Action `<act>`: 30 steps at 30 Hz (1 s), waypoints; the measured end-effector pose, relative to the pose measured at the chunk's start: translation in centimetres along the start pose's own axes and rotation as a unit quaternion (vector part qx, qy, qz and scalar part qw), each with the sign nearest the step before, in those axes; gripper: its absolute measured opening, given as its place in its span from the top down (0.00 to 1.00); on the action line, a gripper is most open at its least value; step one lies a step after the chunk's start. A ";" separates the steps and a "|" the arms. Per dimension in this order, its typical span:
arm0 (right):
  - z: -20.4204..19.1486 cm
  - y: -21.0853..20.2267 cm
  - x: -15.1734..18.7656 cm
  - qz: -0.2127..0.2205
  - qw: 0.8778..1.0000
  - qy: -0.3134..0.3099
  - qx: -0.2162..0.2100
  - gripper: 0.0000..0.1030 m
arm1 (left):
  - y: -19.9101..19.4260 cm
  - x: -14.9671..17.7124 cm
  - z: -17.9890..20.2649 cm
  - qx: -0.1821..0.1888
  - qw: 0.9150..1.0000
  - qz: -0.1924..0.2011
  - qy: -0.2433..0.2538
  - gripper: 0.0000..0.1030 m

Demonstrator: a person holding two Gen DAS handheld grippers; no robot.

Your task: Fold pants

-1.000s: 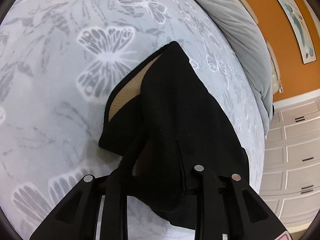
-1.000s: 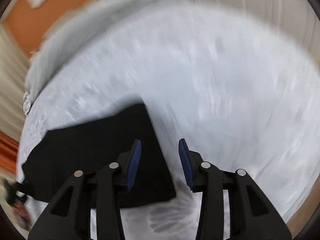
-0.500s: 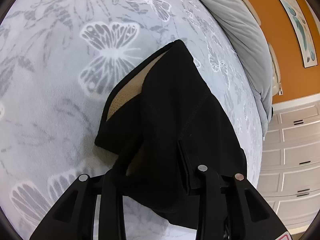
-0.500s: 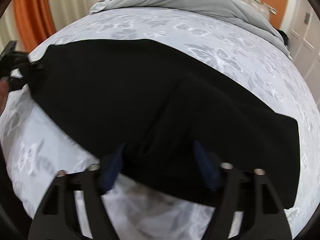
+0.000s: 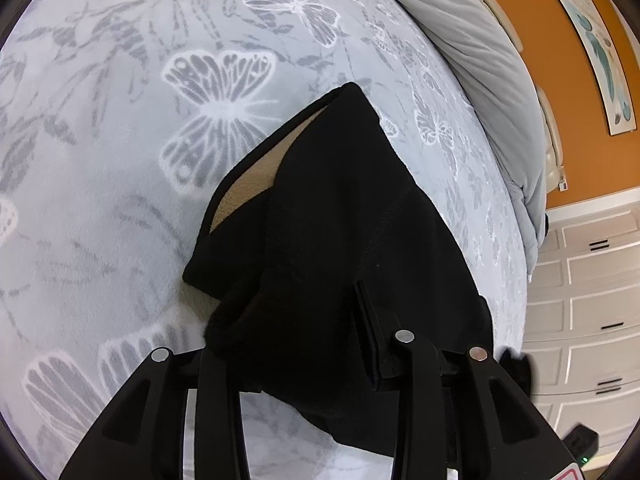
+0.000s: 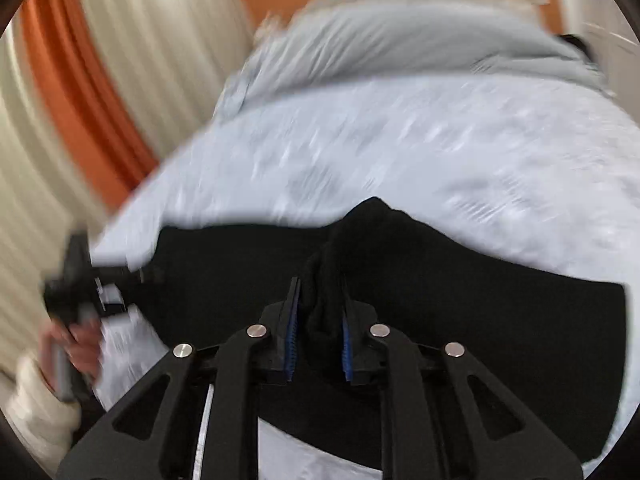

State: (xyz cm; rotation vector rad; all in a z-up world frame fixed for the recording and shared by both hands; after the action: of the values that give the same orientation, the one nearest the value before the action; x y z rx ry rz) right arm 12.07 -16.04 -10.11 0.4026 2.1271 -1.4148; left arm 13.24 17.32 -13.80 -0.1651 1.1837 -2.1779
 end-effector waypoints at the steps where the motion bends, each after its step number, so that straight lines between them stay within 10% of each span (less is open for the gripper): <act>1: -0.2 1.9 1.0 -0.033 0.999 -0.007 0.002 0.75 | 0.0 0.1 0.2 -0.005 1.000 0.001 0.009 0.70; 10: 2.7 -6.9 -1.9 0.078 0.996 -0.002 0.033 0.50 | -0.3 -0.2 -0.3 0.000 1.000 -0.013 0.021 0.68; 15: 4.6 0.8 0.9 -0.038 0.995 0.001 0.092 0.49 | -0.2 0.0 0.0 -0.005 1.000 -0.009 0.023 0.69; 21: 0.5 -1.5 -1.5 0.036 0.990 -0.072 0.114 0.46 | -0.3 0.0 -0.1 -0.001 1.000 -0.006 0.000 0.69; 26: 1.3 4.5 -0.1 -0.040 0.993 -0.053 0.101 0.11 | -0.1 0.1 0.2 -0.012 1.000 -0.002 0.015 0.67; 30: -1.0 3.0 -1.1 -0.014 0.991 -0.082 0.102 0.13 | 0.0 0.0 0.3 -0.008 1.000 -0.004 0.018 0.67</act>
State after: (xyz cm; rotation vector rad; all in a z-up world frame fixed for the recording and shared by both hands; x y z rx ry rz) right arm 14.29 -13.87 -11.40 0.3215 1.8729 -1.6299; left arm 13.37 17.11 -13.56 -0.1374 1.2220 -2.1869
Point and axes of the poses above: each gripper's, at about its wrist camera, not at the fingertips, and y roughly the way its jaws point, z to its right, x to its underside, the point moved 5 cm from there along y, roughly the way its jaws point, and after that the axes turned 2 degrees about -x, right-handed, at the moved point
